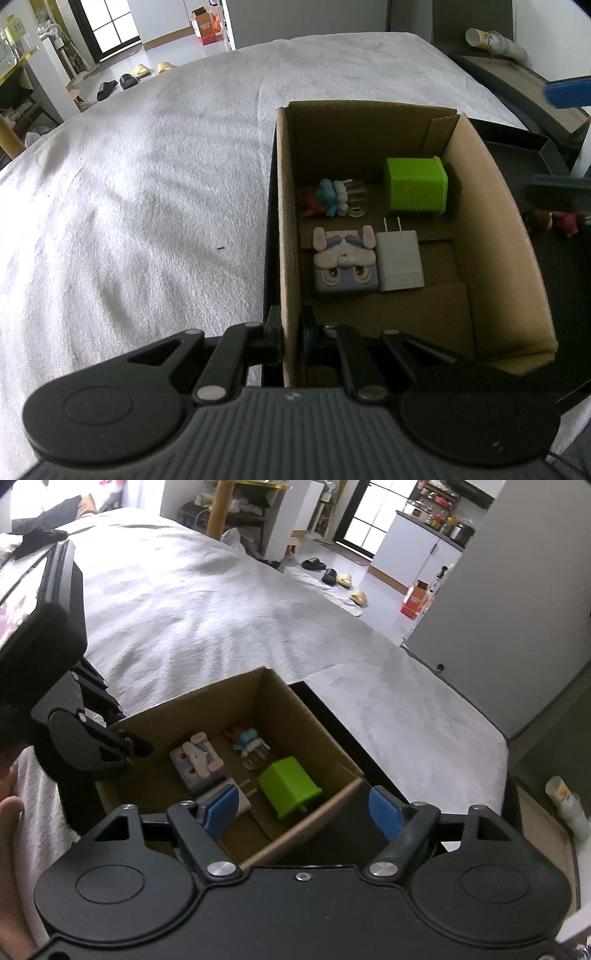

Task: Organize rigid objects
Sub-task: 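Carry the white plug block into the box and release it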

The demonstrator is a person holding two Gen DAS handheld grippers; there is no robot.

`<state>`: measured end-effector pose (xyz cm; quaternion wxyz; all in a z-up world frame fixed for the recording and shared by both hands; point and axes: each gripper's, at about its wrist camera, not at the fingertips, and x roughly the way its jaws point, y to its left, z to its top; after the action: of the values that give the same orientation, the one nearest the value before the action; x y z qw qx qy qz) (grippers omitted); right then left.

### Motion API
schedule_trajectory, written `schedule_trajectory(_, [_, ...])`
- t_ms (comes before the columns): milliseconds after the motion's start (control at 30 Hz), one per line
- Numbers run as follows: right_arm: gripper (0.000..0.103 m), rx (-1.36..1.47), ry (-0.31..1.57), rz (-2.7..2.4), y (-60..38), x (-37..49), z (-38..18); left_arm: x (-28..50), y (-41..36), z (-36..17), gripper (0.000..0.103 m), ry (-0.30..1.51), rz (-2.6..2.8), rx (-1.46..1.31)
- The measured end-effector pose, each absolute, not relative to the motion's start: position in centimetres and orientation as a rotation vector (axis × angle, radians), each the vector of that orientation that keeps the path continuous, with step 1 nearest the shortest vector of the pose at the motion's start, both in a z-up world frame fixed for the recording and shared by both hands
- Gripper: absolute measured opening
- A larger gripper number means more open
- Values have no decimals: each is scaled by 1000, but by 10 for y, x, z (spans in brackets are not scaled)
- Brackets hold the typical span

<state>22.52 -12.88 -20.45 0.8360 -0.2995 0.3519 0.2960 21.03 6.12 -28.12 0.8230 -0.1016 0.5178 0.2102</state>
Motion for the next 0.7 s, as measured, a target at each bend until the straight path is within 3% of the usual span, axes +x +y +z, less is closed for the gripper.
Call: schedule_trajectory(700, [80, -497, 819, 435, -222, 223, -197, 211, 61, -280, 9, 1101, 464, -226])
